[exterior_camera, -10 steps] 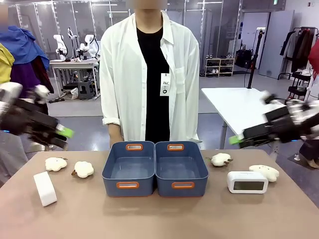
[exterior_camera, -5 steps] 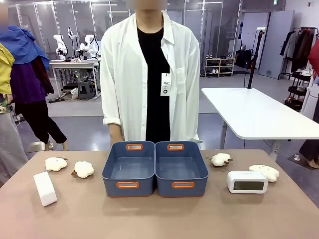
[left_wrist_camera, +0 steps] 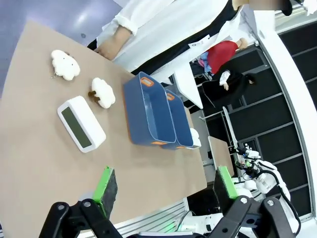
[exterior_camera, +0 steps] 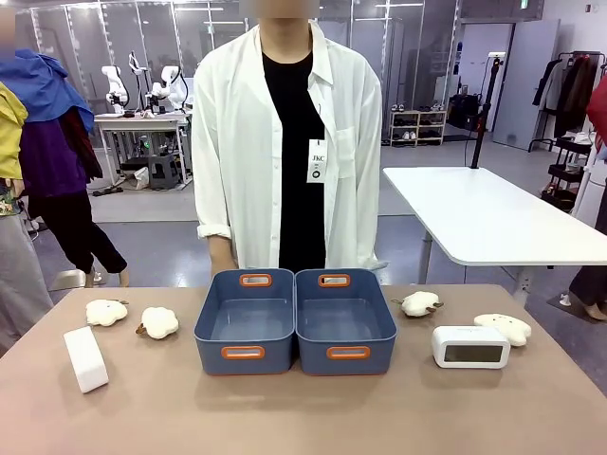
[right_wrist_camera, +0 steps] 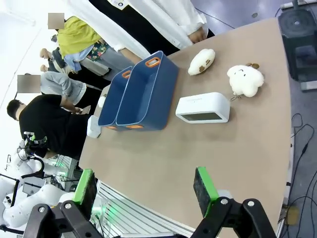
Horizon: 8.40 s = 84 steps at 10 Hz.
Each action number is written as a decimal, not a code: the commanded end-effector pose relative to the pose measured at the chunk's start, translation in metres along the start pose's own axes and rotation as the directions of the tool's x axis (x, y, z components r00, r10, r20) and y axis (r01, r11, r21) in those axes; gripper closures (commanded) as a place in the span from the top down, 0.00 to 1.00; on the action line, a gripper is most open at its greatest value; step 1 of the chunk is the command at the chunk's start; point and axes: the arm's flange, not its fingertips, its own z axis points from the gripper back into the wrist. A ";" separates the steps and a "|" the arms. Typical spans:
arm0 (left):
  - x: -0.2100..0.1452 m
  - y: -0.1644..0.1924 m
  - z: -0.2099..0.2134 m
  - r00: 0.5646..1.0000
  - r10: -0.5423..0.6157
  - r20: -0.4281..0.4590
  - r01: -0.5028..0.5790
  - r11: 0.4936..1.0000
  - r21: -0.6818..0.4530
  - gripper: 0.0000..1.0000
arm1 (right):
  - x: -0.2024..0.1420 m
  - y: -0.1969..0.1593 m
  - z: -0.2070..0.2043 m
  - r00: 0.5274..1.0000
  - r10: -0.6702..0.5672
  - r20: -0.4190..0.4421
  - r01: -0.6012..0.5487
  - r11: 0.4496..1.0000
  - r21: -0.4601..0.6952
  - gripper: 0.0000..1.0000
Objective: Sort the digital clocks into the basket.
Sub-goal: Pick up the Digital clock from the table and place it into the empty Plastic storage basket.
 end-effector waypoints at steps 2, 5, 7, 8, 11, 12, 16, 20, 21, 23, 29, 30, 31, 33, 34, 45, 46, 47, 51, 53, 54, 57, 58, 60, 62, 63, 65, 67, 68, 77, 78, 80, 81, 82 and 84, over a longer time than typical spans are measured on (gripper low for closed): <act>0.000 0.000 0.000 1.000 0.000 0.000 0.000 1.000 0.000 1.00 | 0.000 0.000 0.000 1.000 0.000 0.000 0.000 1.000 0.000 1.00; 0.000 0.000 0.000 1.000 0.000 0.000 0.000 1.000 0.000 1.00 | 0.000 0.000 0.000 1.000 0.000 0.000 0.000 1.000 0.000 1.00; 0.000 0.000 0.000 1.000 0.000 0.000 0.000 1.000 0.000 1.00 | 0.000 0.000 0.000 1.000 0.000 0.000 0.000 1.000 0.000 1.00; 0.000 0.000 0.000 1.000 0.000 0.000 0.000 1.000 0.000 1.00 | 0.000 0.000 0.000 1.000 0.000 0.000 0.000 1.000 0.000 1.00; 0.000 0.000 0.000 1.000 0.000 0.000 0.000 1.000 0.000 1.00 | 0.000 0.000 0.000 1.000 0.000 0.000 0.000 1.000 0.000 1.00; 0.000 0.000 0.000 1.000 0.000 0.000 0.000 1.000 0.000 1.00 | 0.000 0.000 0.000 1.000 0.000 0.000 0.000 1.000 0.000 1.00; 0.038 -0.031 -0.034 0.986 0.114 -0.117 -0.092 0.979 0.183 1.00 | 0.000 0.000 0.000 1.000 0.000 0.000 0.000 1.000 0.000 1.00; 0.069 -0.073 -0.092 0.937 0.245 -0.248 -0.104 0.876 0.471 1.00 | 0.000 0.000 0.000 1.000 0.000 0.000 0.000 1.000 0.000 1.00; 0.071 -0.073 -0.104 0.920 0.291 -0.262 -0.114 0.840 0.531 1.00 | 0.000 0.000 0.000 1.000 0.000 0.000 0.000 1.000 0.000 1.00; 0.069 -0.063 -0.144 0.874 0.351 -0.337 -0.059 0.764 0.642 1.00 | 0.000 0.000 0.000 1.000 0.000 0.000 0.000 1.000 0.000 1.00; 0.050 -0.004 -0.272 0.874 0.418 -0.249 -0.038 0.568 0.822 1.00 | 0.000 0.000 0.000 1.000 0.000 0.000 0.000 1.000 0.000 1.00; 0.050 0.009 -0.285 0.872 0.407 -0.273 -0.019 0.585 0.811 1.00 | 0.000 0.000 0.000 1.000 0.000 0.000 0.000 1.000 0.000 1.00; 0.049 0.020 -0.296 0.882 0.404 -0.243 -0.032 0.565 0.824 1.00 | 0.000 0.000 0.000 1.000 0.000 0.000 0.000 1.000 0.000 1.00; 0.038 0.033 -0.320 0.892 0.379 -0.248 0.003 0.544 0.839 1.00 | 0.000 0.000 0.000 1.000 0.000 0.000 0.000 1.000 0.000 1.00; 0.034 0.037 -0.331 0.899 0.363 -0.244 0.021 0.521 0.853 1.00 | 0.000 0.000 0.000 1.000 0.000 0.000 0.000 1.000 0.000 1.00; -0.001 0.073 -0.374 0.895 0.354 -0.271 0.124 0.385 0.914 0.00 | 0.000 0.000 0.000 1.000 0.000 0.000 0.000 1.000 0.000 1.00; -0.001 0.073 -0.374 0.896 0.353 -0.268 0.122 0.386 0.915 0.00 | 0.000 0.000 0.000 1.000 0.000 0.000 0.000 1.000 0.000 1.00; -0.001 0.073 -0.373 0.898 0.352 -0.266 0.119 0.386 0.915 0.15 | 0.000 0.000 0.000 1.000 0.000 0.000 0.000 1.000 0.000 1.00; 0.022 0.035 -0.348 0.889 0.378 -0.257 0.088 0.409 0.908 0.00 | 0.000 0.000 0.000 1.000 0.000 0.000 0.000 1.000 0.000 1.00; 0.041 -0.027 -0.316 0.837 0.386 -0.388 0.111 0.573 0.812 0.00 | 0.000 0.000 0.000 1.000 0.000 0.000 0.000 1.000 0.000 1.00; 0.047 -0.058 -0.302 0.826 0.306 -0.472 0.183 0.647 0.740 0.00 | 0.000 0.000 0.000 1.000 0.000 0.000 0.000 1.000 0.000 1.00; 0.051 -0.089 -0.282 0.787 0.188 -0.587 0.292 0.725 0.624 0.00 | 0.000 0.000 0.000 1.000 0.000 0.000 0.000 1.000 0.000 1.00; 0.052 -0.097 -0.283 0.793 0.141 -0.592 0.304 0.752 0.586 0.00 | 0.000 0.000 0.000 1.000 0.000 0.000 0.000 1.000 0.000 1.00; 0.040 -0.125 -0.297 0.757 0.032 -0.652 0.288 0.880 0.377 0.00 | 0.000 0.000 0.000 1.000 0.000 0.000 0.000 1.000 0.000 1.00; 0.018 -0.148 -0.346 0.765 -0.100 -0.636 0.329 0.910 0.252 0.00 | 0.000 0.000 0.000 1.000 0.000 0.000 0.000 1.000 0.000 1.00; 0.011 -0.157 -0.376 0.767 -0.119 -0.630 0.330 0.916 0.229 0.00 | 0.000 0.000 0.000 1.000 0.000 0.000 0.000 1.000 0.000 1.00; -0.003 -0.170 -0.430 0.749 -0.164 -0.642 0.381 0.899 0.216 0.00 | 0.000 0.000 0.000 1.000 0.000 0.000 0.000 1.000 0.000 1.00; -0.012 -0.174 -0.460 0.743 -0.173 -0.647 0.404 0.886 0.226 0.00 | 0.000 0.000 0.000 1.000 0.000 0.000 0.000 1.000 0.000 1.00; -0.014 -0.172 -0.467 0.739 -0.169 -0.652 0.404 0.886 0.228 0.00 | 0.000 0.000 0.000 1.000 0.000 0.000 0.000 1.000 0.000 1.00; -0.047 -0.083 -0.619 0.776 -0.180 -0.605 0.522 0.721 0.456 0.00 | 0.000 0.000 0.000 1.000 0.000 0.000 0.000 1.000 0.000 1.00; -0.052 -0.076 -0.629 0.777 -0.173 -0.605 0.527 0.705 0.475 0.00 | 0.000 0.000 0.000 1.000 0.000 0.000 0.000 1.000 0.000 1.00; -0.053 -0.075 -0.633 0.780 -0.159 -0.606 0.526 0.692 0.495 0.00 | 0.000 0.000 0.000 1.000 0.000 0.000 0.000 1.000 0.000 1.00; -0.052 -0.078 -0.633 0.785 -0.155 -0.600 0.518 0.697 0.497 0.76 | 0.000 0.000 0.000 1.000 0.000 0.000 0.000 1.000 0.000 1.00; -0.052 -0.080 -0.631 0.790 -0.153 -0.594 0.511 0.701 0.497 0.89 | 0.000 0.000 0.000 1.000 0.000 0.000 0.000 1.000 0.000 1.00; -0.052 -0.091 -0.625 0.788 -0.156 -0.596 0.509 0.710 0.487 1.00 | 0.000 0.000 0.000 1.000 0.000 0.000 0.000 1.000 0.000 1.00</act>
